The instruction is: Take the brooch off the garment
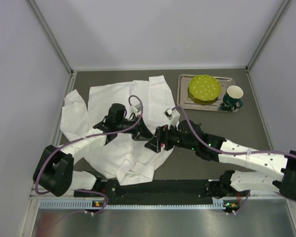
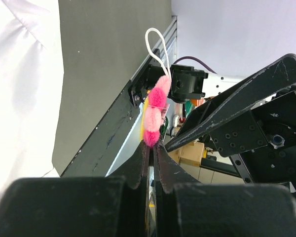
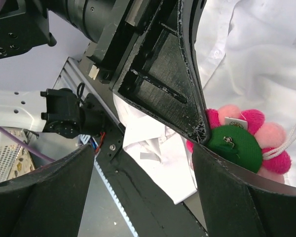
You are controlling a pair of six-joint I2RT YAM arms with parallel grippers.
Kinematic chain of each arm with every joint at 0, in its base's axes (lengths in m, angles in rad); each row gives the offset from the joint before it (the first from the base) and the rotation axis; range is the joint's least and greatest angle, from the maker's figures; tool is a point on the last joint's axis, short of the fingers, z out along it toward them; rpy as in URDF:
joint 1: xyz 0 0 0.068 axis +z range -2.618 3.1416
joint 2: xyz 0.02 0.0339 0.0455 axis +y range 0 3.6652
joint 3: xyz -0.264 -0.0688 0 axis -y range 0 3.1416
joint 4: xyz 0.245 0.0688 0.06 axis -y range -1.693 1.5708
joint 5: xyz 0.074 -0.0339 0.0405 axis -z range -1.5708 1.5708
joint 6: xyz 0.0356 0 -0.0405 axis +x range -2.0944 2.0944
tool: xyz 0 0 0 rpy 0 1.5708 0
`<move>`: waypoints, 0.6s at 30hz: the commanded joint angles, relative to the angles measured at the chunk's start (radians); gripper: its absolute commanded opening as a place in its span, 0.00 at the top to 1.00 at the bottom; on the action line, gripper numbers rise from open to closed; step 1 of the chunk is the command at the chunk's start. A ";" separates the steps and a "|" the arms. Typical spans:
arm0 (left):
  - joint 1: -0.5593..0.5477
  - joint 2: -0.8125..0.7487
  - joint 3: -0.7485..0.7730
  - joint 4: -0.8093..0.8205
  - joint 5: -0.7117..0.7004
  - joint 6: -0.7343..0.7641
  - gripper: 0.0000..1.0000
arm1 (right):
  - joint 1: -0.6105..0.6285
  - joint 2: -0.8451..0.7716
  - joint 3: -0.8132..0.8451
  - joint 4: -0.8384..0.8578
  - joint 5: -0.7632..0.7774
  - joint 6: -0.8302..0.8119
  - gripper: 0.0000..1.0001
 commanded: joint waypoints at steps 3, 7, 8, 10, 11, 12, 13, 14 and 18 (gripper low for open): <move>0.003 -0.025 -0.009 0.020 0.014 -0.036 1.00 | 0.013 0.019 0.070 -0.032 0.088 -0.031 0.21; 0.002 -0.014 0.011 -0.083 -0.025 -0.046 1.00 | 0.012 0.013 0.074 -0.052 0.112 -0.047 0.21; 0.003 -0.009 0.020 -0.103 -0.033 -0.052 1.00 | 0.012 0.009 0.073 -0.052 0.115 -0.051 0.21; 0.002 0.001 0.022 -0.118 -0.036 -0.071 1.00 | 0.012 0.010 0.076 -0.058 0.115 -0.062 0.20; 0.003 0.004 0.023 -0.131 -0.038 -0.077 1.00 | 0.012 0.013 0.082 -0.059 0.112 -0.068 0.20; 0.003 0.011 0.025 -0.140 -0.039 -0.077 1.00 | 0.012 0.019 0.087 -0.059 0.106 -0.071 0.20; 0.003 0.014 0.026 -0.155 -0.044 -0.075 1.00 | 0.012 0.021 0.090 -0.059 0.097 -0.076 0.20; 0.003 0.017 0.033 -0.173 -0.048 -0.071 1.00 | 0.012 0.021 0.097 -0.062 0.095 -0.079 0.20; 0.005 0.018 0.045 -0.197 -0.076 -0.071 1.00 | 0.012 0.013 0.094 -0.095 0.105 -0.085 0.20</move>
